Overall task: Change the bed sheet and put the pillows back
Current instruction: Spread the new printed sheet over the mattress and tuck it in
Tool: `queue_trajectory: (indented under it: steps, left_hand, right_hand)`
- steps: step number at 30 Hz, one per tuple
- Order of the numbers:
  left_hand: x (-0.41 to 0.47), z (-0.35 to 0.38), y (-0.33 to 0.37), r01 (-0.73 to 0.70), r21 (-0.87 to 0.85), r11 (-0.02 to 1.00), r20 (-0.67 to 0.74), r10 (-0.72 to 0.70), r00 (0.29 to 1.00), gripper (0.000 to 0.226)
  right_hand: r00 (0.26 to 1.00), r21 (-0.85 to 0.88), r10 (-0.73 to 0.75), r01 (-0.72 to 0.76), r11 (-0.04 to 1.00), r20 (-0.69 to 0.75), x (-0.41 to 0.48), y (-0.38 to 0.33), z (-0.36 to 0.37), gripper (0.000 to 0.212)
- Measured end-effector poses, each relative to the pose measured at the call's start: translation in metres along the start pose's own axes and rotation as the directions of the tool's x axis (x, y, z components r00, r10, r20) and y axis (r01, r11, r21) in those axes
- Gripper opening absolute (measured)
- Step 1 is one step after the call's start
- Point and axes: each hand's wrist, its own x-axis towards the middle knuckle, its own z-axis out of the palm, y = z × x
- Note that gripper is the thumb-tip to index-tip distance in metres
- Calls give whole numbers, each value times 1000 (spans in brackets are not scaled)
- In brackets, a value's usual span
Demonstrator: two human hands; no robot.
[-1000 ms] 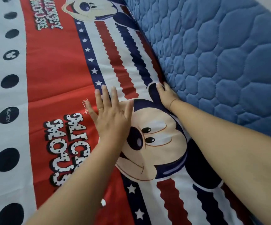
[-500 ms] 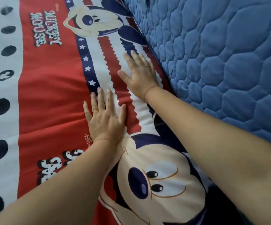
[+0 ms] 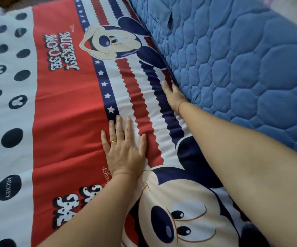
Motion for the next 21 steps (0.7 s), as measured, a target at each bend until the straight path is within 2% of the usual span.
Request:
queue_trajectory:
  steps: [3, 6, 12, 17, 19, 21]
  left_hand:
    - [0, 0, 0, 1, -8, 1000, -6, -2, 1000, 74]
    - [1, -2, 0, 10, -5, 1000, 19, -10, 1000, 74]
    - [-16, -12, 0, 10, 4, 1000, 146, -10, 989, 71]
    - [-82, -27, -3, 10, -39, 999, 279, 2, 960, 74]
    - [-123, -35, -2, -3, -59, 998, 288, 20, 957, 73]
    - [-172, -42, 0, -28, -50, 998, 292, 41, 956, 73]
  right_hand:
    - [995, -294, -54, 28, 955, -82, -33, 5, 7, 91]
    - [991, -438, -119, 83, 895, -55, -90, 36, 6, 91]
    - [996, -410, 85, -80, 908, -8, -201, 116, -24, 79]
    - [993, -450, 97, -117, 885, -68, -292, 177, -31, 68]
    - [990, -481, 115, -137, 866, -76, -332, 194, -36, 70]
    - [987, -524, 136, -162, 836, -87, -381, 212, -41, 82]
